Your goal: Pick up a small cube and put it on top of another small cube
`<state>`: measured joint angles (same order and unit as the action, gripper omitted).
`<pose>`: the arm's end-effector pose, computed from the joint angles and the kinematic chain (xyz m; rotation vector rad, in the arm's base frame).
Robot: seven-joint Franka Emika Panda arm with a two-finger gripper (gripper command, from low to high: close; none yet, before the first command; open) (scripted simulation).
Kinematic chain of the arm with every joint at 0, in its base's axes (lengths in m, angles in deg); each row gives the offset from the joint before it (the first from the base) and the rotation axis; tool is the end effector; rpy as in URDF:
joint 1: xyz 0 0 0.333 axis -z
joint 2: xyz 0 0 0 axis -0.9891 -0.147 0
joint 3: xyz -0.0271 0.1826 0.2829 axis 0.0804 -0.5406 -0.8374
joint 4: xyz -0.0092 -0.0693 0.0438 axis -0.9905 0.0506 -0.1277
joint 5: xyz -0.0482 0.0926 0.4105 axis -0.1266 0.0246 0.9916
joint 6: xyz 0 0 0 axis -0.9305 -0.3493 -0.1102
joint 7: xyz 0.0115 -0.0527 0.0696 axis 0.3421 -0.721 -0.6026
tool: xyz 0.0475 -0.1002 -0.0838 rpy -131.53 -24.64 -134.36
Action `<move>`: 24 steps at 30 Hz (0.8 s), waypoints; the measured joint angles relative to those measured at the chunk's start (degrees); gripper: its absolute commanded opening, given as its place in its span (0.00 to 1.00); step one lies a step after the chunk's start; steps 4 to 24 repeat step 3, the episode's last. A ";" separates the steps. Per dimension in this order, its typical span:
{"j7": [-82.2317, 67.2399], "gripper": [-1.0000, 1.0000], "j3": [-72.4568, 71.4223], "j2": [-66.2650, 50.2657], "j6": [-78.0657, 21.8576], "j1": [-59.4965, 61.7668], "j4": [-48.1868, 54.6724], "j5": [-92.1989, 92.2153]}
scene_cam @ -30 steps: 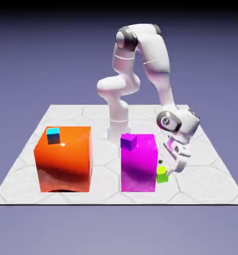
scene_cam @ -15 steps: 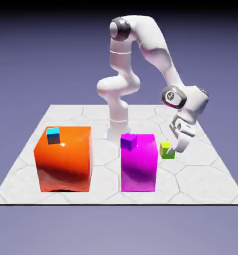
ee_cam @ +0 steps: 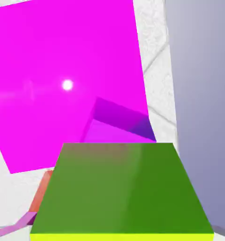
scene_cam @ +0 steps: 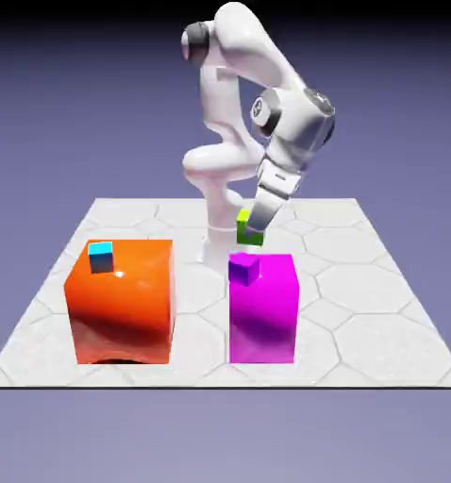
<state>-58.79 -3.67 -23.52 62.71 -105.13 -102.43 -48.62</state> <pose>0.4721 0.0729 0.3651 2.6340 0.8128 -0.2771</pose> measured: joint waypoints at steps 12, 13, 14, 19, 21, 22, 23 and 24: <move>0.04 1.00 0.01 -0.01 0.08 0.01 -0.02 -0.11; 0.04 1.00 0.01 -0.01 0.08 0.01 -0.02 -0.11; 0.04 1.00 0.01 -0.01 0.08 0.01 -0.02 -0.11; 0.04 1.00 0.01 -0.01 0.08 0.01 -0.02 -0.11; 0.04 1.00 0.01 -0.01 0.08 0.01 -0.02 -0.11; 0.04 1.00 0.01 -0.01 0.08 0.01 -0.02 -0.11; 0.04 1.00 0.01 -0.01 0.08 0.01 -0.02 -0.11; 0.04 1.00 0.01 -0.01 0.08 0.01 -0.02 -0.11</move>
